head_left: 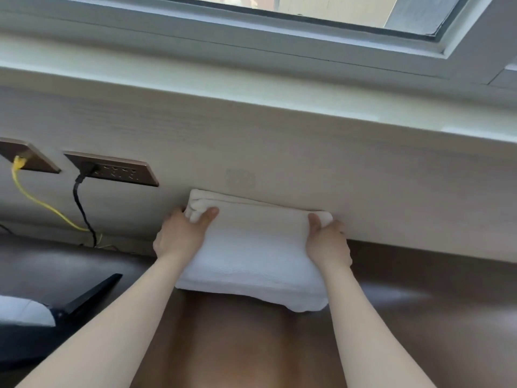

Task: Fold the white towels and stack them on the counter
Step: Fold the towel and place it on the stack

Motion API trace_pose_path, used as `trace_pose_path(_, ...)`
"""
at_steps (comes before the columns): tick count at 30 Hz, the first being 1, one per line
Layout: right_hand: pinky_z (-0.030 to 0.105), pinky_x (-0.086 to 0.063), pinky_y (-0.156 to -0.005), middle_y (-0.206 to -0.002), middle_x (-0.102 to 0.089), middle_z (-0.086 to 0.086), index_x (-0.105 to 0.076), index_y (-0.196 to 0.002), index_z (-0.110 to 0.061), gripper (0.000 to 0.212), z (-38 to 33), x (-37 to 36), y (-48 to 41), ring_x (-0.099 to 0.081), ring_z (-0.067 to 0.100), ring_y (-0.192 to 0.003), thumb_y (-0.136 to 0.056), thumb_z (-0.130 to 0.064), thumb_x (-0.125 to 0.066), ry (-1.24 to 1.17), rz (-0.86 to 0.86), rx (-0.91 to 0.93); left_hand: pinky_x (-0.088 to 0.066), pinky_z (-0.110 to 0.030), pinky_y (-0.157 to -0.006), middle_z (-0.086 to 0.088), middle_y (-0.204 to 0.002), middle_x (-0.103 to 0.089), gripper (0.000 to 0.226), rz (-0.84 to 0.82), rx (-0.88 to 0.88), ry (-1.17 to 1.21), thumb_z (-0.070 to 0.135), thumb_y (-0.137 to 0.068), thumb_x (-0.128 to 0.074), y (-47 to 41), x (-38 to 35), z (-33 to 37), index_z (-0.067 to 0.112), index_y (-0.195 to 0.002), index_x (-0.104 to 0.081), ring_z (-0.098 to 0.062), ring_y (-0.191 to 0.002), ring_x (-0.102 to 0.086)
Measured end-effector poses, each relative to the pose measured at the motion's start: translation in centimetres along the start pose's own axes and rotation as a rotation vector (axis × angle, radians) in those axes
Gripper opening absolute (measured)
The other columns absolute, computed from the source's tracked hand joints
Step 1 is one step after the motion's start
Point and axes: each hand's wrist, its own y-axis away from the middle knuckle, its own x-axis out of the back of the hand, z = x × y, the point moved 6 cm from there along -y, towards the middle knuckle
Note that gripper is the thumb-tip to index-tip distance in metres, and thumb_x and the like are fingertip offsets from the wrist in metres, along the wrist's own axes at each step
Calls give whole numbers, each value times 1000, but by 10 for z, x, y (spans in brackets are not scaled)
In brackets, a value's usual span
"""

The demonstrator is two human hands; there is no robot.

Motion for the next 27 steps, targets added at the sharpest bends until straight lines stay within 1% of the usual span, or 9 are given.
trace_pose_path(9, 48, -32, -106, -152, -31, 17, -21, -150, -5, 79, 0, -4, -9, -34, 41, -136, -98, -64, -26, -54, -69, -60, -44, -42, -87, -11, -126, -61, 90, -80, 17, 16, 86, -76, -47, 0, 5, 6, 12, -125, -53, -36, -117, -57)
trace_pose_path(13, 47, -32, -108, -152, -31, 19, -24, -149, -4, 74, 0, 1, -8, -35, 41, -136, -100, -59, -27, -104, -92, -65, -39, -49, -93, -18, -122, -60, 57, 377, -415, -30, 54, -93, -57, 40, 39, 29, 6, -125, -57, -42, -111, -53)
trace_pose_path(14, 47, -32, -107, -151, -31, 20, -24, -148, -3, 71, -1, 4, -6, -36, 41, -136, -102, -56, -28, -124, -93, -70, -38, -48, -93, -15, -121, -61, 48, 426, -563, -41, 48, -95, -55, 59, 40, 39, 9, -123, -59, -40, -112, -53)
trace_pose_path(16, 48, -34, -104, -146, -36, 20, -28, -143, -1, 60, -7, 13, 2, -40, 41, -132, -104, -46, -31, -78, -24, -33, -34, -46, -101, -8, -131, -60, 45, 292, -786, -73, 46, -96, -45, 89, 20, 57, 17, -126, -61, -34, -124, -51)
trace_pose_path(18, 48, -39, -94, -134, -47, 20, -40, -135, -2, 45, -23, 28, 22, -49, 41, -120, -102, -34, -40, 165, 220, 185, -20, -46, -116, -3, -152, -45, 52, 57, -827, -220, 49, -98, -34, 102, -11, 68, 26, -141, -52, -30, -143, -34)
trace_pose_path(20, 46, -43, -82, -110, -60, 17, -57, -118, -5, 29, -50, 31, 57, -58, 39, -98, -96, -23, -51, 266, 445, 578, -4, -43, -121, 1, -164, -22, 55, -56, -789, -363, 50, -102, -22, 98, -30, 71, 33, -153, -34, -23, -152, -13)
trace_pose_path(21, 44, -42, -81, -102, -62, 13, -62, -110, -8, 23, -58, 24, 71, -58, 38, -93, -95, -22, -50, 247, 440, 778, -1, -41, -122, 2, -166, -15, 58, -87, -772, -397, 51, -101, -18, 93, -36, 71, 34, -156, -26, -21, -153, -7)
trace_pose_path(23, 41, -40, -94, -106, -63, 5, -63, -112, -14, 36, -64, -1, 84, -56, 30, -104, -99, -30, -34, 286, 195, 998, -1, -40, -122, 4, -167, -8, 63, -128, -768, -436, 54, -99, -12, 85, -41, 68, 33, -158, -18, -19, -154, -2)
trace_pose_path(27, 35, -16, -119, -145, -47, -3, -43, -146, -27, 60, -53, -24, 71, -32, 19, -140, -100, -52, -14, 435, -43, 973, 5, -36, -123, 10, -166, 0, 72, -190, -801, -463, 62, -93, 3, 80, -43, 59, 36, -159, -9, -13, -153, 5)
